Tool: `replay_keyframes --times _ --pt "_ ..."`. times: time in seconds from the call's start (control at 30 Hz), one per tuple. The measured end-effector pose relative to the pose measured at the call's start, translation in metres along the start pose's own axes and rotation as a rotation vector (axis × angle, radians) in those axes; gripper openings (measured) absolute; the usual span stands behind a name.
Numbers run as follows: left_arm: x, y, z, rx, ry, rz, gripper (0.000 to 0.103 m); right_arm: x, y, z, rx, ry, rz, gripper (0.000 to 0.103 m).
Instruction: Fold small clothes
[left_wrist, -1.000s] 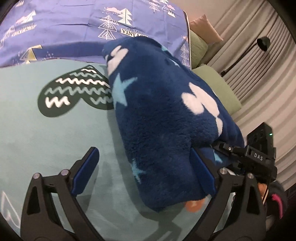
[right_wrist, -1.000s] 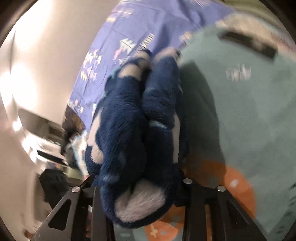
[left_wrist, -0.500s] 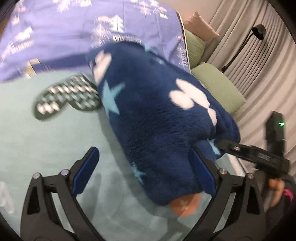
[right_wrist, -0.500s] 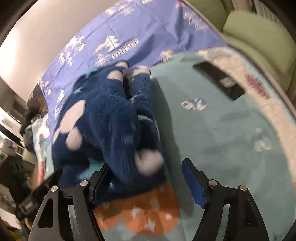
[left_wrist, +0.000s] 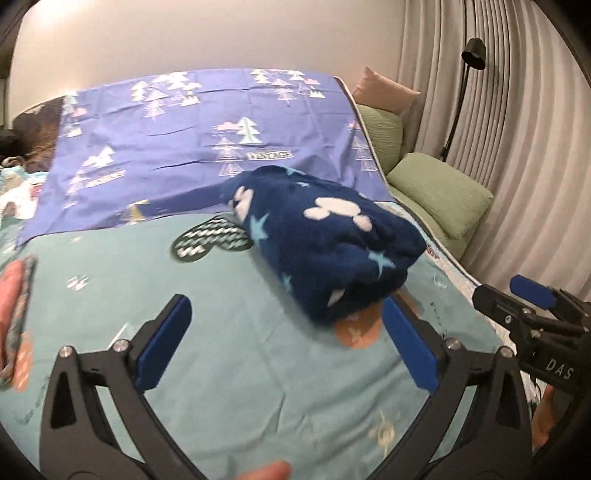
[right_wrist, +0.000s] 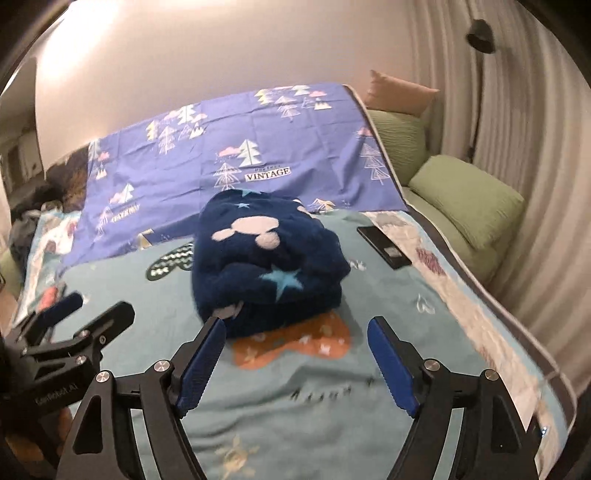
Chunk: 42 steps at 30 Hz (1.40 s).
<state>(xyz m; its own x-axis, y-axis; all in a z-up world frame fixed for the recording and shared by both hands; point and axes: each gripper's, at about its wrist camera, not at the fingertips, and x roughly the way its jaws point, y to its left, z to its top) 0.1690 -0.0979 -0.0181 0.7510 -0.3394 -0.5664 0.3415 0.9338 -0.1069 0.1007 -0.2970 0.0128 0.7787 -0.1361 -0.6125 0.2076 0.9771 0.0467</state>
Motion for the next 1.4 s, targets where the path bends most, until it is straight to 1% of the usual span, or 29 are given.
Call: replay_keyframes --times 0.1,0.23,0.37,0.47,0.57,0.87,1.4 --pt "-0.021 0.002 -0.006 0.007 0.004 0.015 0.102 -0.023 0.006 -0.017 0.017 -0.031 -0.015 0.084" --pt "-0.046 0.004 -0.016 0.018 -0.017 0.056 0.102 -0.049 0.013 -0.031 0.003 -0.064 -0.039 0.086" --pt "-0.062 -0.002 -0.022 0.053 -0.023 0.036 0.102 -0.061 0.019 -0.039 -0.001 -0.057 -0.023 0.086" --pt "-0.070 -0.006 -0.025 0.064 -0.034 0.030 0.102 -0.067 0.022 -0.044 -0.021 -0.051 -0.032 0.086" --pt "-0.076 -0.011 -0.028 0.071 -0.037 0.030 0.102 -0.072 0.025 -0.048 -0.039 -0.054 -0.048 0.086" --pt "-0.090 -0.020 -0.030 0.085 -0.059 0.034 0.102 -0.084 0.019 -0.053 -0.018 -0.067 -0.051 0.086" --pt "-0.100 -0.031 -0.035 0.095 -0.054 0.054 0.102 -0.095 0.015 -0.057 -0.015 -0.080 -0.056 0.087"
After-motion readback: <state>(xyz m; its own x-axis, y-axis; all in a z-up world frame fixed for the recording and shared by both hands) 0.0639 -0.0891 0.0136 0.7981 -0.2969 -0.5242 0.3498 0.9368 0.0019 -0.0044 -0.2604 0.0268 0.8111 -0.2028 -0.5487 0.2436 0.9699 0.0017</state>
